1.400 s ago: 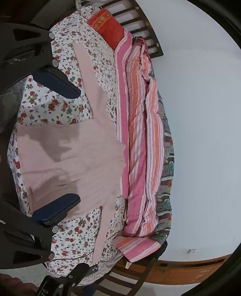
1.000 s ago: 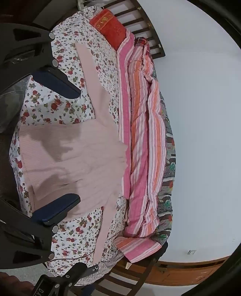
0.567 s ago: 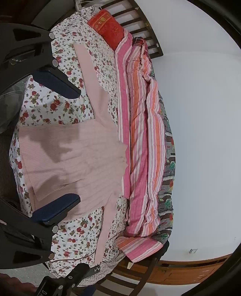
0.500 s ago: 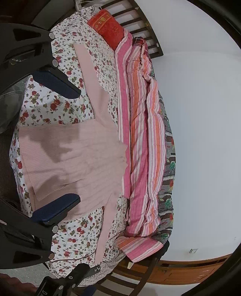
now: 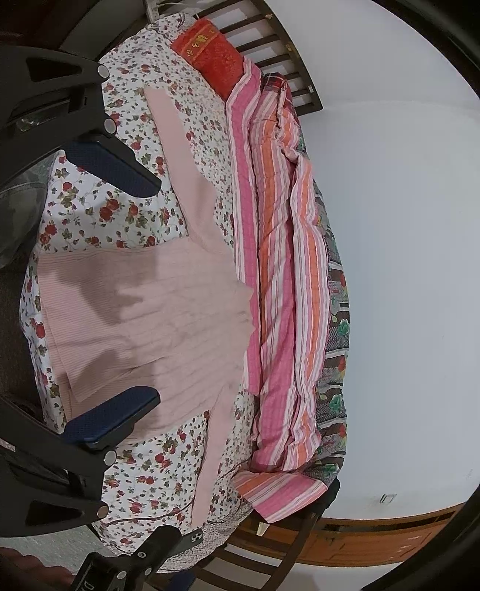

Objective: Fold small clothes

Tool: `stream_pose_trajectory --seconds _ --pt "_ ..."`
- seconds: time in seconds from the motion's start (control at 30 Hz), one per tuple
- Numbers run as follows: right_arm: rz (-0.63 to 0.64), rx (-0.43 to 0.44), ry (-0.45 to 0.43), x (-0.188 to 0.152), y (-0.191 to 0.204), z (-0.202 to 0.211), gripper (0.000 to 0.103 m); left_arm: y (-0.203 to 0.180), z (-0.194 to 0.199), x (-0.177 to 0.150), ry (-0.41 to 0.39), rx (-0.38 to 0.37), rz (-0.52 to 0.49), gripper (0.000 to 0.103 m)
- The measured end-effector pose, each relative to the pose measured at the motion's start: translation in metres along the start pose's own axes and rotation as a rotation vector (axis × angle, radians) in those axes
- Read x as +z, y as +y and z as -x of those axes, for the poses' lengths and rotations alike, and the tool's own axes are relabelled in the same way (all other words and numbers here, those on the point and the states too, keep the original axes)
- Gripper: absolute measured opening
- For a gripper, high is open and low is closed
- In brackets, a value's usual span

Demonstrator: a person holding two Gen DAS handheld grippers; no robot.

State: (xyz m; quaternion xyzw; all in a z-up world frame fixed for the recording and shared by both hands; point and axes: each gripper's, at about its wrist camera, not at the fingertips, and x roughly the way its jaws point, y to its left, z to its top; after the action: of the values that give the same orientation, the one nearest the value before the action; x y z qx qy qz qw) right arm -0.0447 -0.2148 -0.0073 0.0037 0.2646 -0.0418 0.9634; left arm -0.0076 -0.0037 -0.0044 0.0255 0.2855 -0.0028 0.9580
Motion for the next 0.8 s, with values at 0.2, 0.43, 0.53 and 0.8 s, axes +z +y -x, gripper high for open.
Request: stream_pose_trajectory --seconds 0.2,0.43,0.53,0.8 --pt "0.0 -0.001 -0.001 -0.0004 0.0005 0.0004 0.103 -0.0005 0.0006 0.0021 0.002 0.0 -0.006 0.103" --pt "-0.001 -0.001 -0.003 -0.0006 0.0006 0.0012 0.103 -0.0005 0.0006 0.0022 0.001 0.0 -0.006 0.103" --pt "-0.002 0.0 -0.003 -0.0008 0.0006 0.0015 0.103 -0.0005 0.0005 0.0023 0.002 0.0 -0.006 0.103" --pt "-0.001 -0.001 -0.005 -0.0007 0.0008 0.0014 0.103 -0.0011 0.0006 0.0018 0.002 0.0 -0.005 0.103"
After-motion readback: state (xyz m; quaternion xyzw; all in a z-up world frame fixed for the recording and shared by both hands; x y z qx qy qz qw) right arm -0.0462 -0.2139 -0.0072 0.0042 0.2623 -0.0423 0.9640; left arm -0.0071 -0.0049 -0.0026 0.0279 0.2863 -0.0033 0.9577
